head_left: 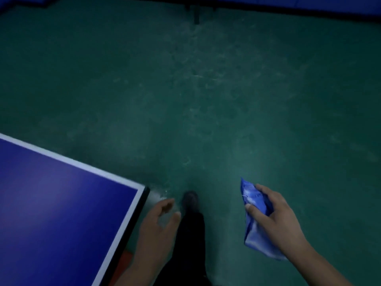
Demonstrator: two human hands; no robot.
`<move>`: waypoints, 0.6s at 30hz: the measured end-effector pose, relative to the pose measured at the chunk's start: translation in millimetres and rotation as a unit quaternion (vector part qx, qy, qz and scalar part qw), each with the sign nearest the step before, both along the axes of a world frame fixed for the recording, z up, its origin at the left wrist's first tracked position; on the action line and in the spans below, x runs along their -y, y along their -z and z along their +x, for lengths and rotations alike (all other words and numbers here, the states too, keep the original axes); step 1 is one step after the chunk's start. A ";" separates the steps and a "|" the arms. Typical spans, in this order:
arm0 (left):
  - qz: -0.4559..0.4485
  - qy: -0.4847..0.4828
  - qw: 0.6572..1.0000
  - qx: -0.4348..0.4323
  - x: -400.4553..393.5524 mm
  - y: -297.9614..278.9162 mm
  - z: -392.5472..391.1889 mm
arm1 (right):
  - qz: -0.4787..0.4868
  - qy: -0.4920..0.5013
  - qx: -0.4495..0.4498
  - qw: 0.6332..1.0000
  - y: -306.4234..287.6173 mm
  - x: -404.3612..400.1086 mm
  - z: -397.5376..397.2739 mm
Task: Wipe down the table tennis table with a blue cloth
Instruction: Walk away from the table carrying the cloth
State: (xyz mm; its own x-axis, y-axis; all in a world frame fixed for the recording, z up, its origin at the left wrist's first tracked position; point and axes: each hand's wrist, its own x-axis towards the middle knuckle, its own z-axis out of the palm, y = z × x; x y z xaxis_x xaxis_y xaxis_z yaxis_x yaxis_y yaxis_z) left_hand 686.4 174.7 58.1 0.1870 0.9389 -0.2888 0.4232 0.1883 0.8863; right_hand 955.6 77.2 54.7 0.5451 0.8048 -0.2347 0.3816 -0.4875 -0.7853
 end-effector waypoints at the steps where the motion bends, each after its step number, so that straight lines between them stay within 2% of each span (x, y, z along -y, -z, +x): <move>1: -0.013 -0.006 1.000 0.004 -28.3 4.5 10.7 | -0.004 -0.001 -0.005 1.000 3.0 -33.3 11.7; 4: -0.056 -0.008 0.998 0.004 -119.4 13.6 47.1 | -0.023 0.005 -0.022 0.999 5.1 -130.8 44.7; 9: -0.010 0.035 0.999 0.008 -295.8 -4.4 138.5 | -0.021 -0.014 0.016 1.000 -24.8 -294.5 116.2; 13: 0.043 0.065 0.996 0.050 -433.8 -24.1 225.6 | 0.013 0.033 0.033 0.999 -46.8 -403.1 193.7; 18: 0.069 0.083 0.993 0.042 -580.6 -10.6 325.5 | 0.005 0.068 0.012 0.998 -28.0 -533.8 288.5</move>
State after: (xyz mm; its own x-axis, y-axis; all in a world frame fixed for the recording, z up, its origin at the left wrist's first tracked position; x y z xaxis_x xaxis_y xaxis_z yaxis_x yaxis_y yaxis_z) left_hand 1011.9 755.3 68.7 0.3601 0.9228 -0.1367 0.3617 -0.0030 0.9323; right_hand 1244.1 611.0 82.7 0.6545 0.7257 -0.2124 0.3312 -0.5276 -0.7822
